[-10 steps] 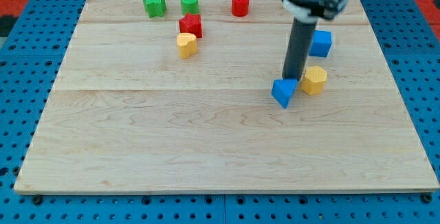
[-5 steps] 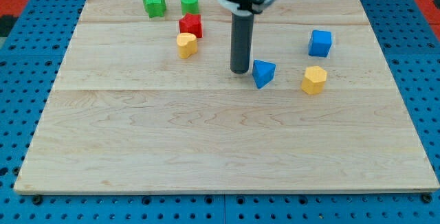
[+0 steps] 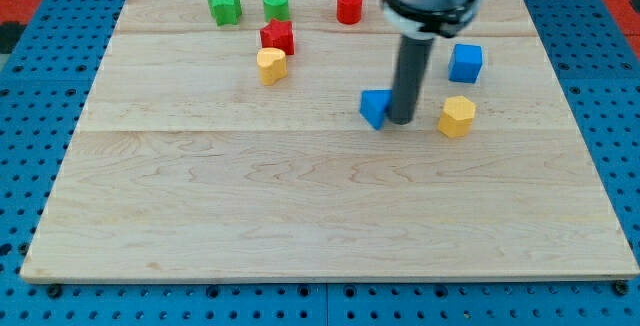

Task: Move the blue triangle below the yellow heart

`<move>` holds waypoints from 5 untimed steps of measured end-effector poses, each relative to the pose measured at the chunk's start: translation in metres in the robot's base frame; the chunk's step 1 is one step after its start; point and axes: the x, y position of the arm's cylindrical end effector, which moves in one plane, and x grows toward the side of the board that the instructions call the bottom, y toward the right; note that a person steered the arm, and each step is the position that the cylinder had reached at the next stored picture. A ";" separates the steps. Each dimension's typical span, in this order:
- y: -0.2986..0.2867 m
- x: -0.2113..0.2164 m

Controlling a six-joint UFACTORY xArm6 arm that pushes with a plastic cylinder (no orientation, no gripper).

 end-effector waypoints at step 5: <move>-0.061 -0.065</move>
